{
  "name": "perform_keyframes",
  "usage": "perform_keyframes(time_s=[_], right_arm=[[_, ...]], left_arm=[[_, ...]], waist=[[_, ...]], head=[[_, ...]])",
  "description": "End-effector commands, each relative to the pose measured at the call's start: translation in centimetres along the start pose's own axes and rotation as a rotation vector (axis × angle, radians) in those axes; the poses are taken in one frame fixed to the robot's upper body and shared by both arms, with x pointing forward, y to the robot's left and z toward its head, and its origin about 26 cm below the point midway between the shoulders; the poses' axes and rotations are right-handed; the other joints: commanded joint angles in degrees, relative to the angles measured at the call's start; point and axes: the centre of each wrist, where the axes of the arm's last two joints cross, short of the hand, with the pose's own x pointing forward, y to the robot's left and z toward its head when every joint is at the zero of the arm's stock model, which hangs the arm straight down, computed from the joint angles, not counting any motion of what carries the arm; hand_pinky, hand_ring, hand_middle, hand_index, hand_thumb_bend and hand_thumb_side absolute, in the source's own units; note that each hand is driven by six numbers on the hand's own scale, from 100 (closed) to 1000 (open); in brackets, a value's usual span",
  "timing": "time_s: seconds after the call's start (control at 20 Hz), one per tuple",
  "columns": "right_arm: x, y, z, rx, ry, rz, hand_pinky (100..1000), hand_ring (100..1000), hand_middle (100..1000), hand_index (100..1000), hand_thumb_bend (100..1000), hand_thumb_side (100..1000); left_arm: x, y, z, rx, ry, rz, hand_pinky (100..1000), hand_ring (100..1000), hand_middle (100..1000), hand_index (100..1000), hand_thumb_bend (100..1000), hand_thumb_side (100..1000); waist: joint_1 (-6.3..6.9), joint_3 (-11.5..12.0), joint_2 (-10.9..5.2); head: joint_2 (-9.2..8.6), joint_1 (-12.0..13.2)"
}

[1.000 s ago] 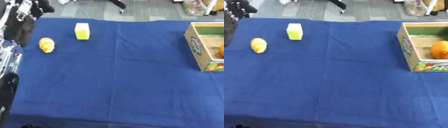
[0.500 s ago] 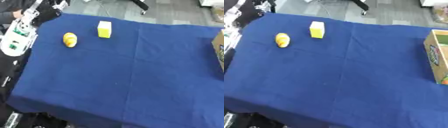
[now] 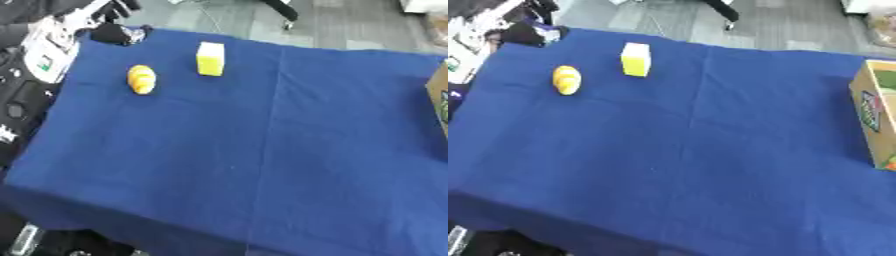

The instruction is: Pick up the objects with one hand, pass them to the other hand, and then place them into the box on the other side of the table.

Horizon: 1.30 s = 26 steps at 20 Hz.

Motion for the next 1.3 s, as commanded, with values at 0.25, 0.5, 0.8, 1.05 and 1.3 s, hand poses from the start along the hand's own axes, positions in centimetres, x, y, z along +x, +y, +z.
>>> perform_keyframes(time_s=[0.25,0.5,0.8,1.05,1.3], right_arm=[[0.5,-0.2,-0.2,0.0,-0.009,-0.021,726,742,327,703,300,277],[0.5,-0.1,0.0,-0.001,0.003,-0.032,724,740,320,700,285,282],[0.5,0.1,0.2,0.001,0.024,-0.045,720,737,311,694,262,292],[0.5,0.2,0.4,0.005,0.037,-0.057,719,736,306,691,242,302],[0.5,0.3,0.5,0.007,0.049,-0.062,718,736,303,690,228,307]], left_arm=[[-1.8,-3.0,-1.4,-0.13,0.144,-0.066,756,699,679,748,383,384],[-2.5,-5.1,-1.5,-0.167,0.193,-0.059,745,667,656,731,368,365],[-3.1,-6.5,-1.1,-0.103,0.274,-0.08,712,621,624,704,315,276],[-3.4,-8.1,-0.9,-0.146,0.293,-0.09,658,540,521,619,198,100],[-3.3,-8.7,-0.7,-0.099,0.295,-0.068,505,350,294,400,100,100]], waist=[[-0.12,-0.66,-1.38],[-0.3,-0.97,-1.17],[-0.35,-1.01,-1.07],[-0.41,-0.97,-1.01],[-0.55,-0.78,-1.01]], head=[[-0.12,0.96],[-0.12,1.37],[-0.12,1.46],[-0.12,1.6],[-0.12,1.59]])
